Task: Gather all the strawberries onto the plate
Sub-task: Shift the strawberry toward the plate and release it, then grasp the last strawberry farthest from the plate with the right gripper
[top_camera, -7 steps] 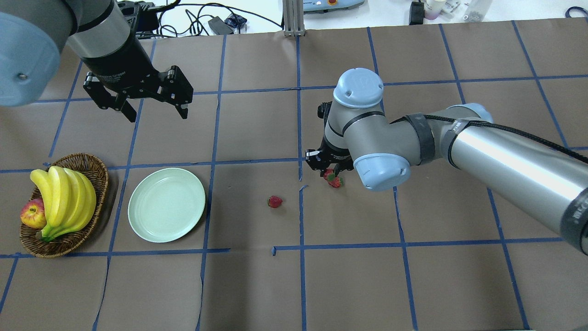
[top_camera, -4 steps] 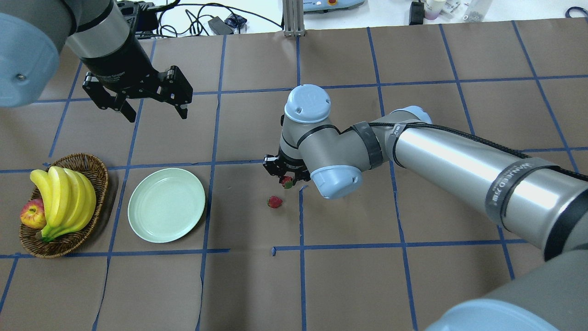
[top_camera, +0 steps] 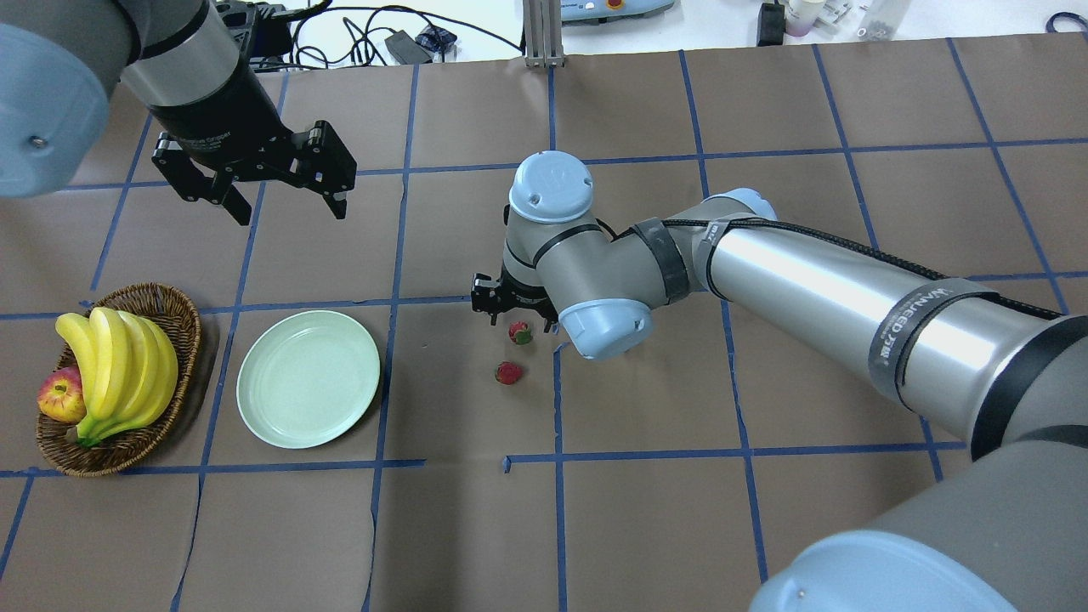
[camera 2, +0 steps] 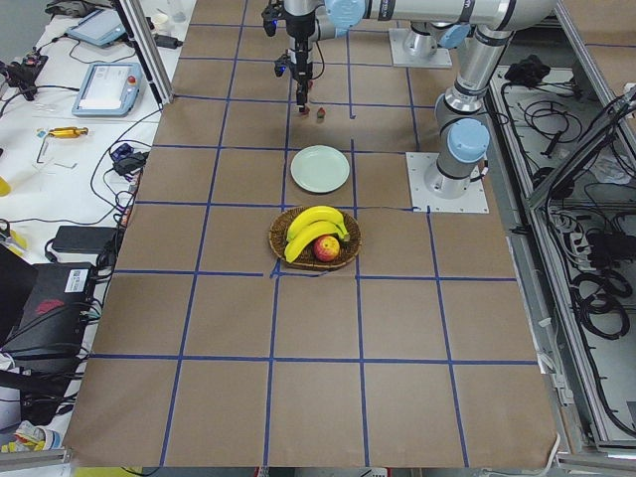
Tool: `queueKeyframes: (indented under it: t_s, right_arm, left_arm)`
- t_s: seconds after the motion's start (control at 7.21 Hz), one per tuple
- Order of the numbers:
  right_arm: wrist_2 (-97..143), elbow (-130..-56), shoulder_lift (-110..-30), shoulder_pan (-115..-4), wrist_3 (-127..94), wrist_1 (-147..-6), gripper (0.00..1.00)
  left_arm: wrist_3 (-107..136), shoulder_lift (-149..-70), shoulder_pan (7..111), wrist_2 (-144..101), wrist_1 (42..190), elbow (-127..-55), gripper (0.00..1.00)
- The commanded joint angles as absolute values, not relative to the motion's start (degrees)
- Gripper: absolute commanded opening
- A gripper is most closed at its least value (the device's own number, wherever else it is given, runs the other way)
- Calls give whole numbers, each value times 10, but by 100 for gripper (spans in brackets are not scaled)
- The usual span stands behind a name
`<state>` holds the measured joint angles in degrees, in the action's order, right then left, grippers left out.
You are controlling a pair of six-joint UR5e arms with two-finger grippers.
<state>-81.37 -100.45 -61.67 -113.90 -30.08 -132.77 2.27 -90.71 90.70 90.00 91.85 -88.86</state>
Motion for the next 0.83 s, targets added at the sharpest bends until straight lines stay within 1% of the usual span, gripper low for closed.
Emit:
queueKeyframes:
  t_s: [0.0,0.28,0.42,0.56,0.69]
  right_arm:
    - [-885,-1003,-656,-1120,-217,-1243,100]
    - [-916,-1022,-655,-1082,-187,-1232,100]
    - [-944,-1048,-647,-1078,-193,-1237,100]
    - [-943,-1055,-641,-1075,-195,-1240,100]
    - [-941,-1056,-635,-1075,-195,-1251,97]
  left_arm:
    - [22,-906,907,901,918,-889,100]
    - [23,-909,907,900,918,-889,100]
    - [23,-909,907,899,918,-889,100]
    - [23,-909,907,900,918,-889,100]
    - [23,-910,907,899,918,-889,100]
